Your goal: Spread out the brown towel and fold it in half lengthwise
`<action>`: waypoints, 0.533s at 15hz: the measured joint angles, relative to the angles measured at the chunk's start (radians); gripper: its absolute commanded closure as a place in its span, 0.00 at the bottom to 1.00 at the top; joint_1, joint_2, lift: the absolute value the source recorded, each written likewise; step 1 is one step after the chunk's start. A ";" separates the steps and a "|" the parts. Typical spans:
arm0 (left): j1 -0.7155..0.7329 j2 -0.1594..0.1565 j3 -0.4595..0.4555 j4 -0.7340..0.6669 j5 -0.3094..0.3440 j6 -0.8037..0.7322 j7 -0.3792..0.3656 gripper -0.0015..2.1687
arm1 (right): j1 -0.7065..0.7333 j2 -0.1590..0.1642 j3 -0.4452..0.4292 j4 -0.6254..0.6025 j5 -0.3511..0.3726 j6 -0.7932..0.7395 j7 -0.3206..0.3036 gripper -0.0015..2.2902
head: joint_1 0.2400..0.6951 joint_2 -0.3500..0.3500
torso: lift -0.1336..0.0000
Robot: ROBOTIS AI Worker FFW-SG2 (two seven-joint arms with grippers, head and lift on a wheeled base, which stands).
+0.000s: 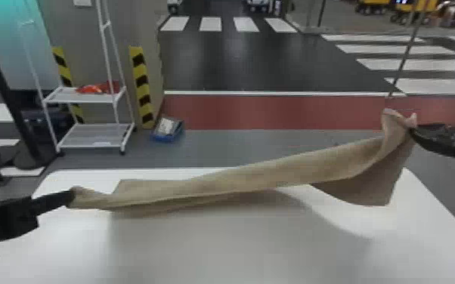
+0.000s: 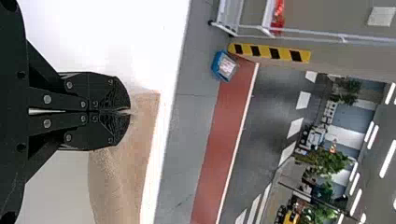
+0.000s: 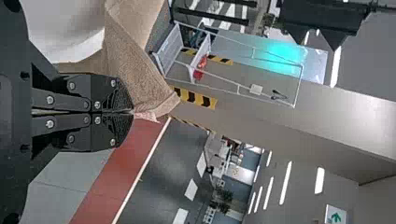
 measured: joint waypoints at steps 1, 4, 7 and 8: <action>0.068 -0.002 0.015 -0.010 0.016 -0.034 -0.010 0.91 | 0.080 0.004 -0.025 -0.016 -0.019 -0.071 0.014 0.72 | 0.92 0.48 | 0.07; 0.210 -0.021 0.020 0.025 0.025 -0.149 -0.041 0.91 | 0.284 0.024 -0.054 -0.005 -0.041 -0.315 0.063 0.72 | 1.00 0.50 | 0.07; 0.287 -0.028 0.019 0.068 0.018 -0.228 -0.046 0.91 | 0.409 0.038 -0.060 0.033 -0.026 -0.474 0.151 0.72 | 1.00 0.54 | 0.07; 0.307 -0.028 0.024 0.077 0.015 -0.253 -0.047 0.91 | 0.439 0.038 -0.063 0.043 -0.015 -0.503 0.182 0.72 | 1.00 0.56 | 0.07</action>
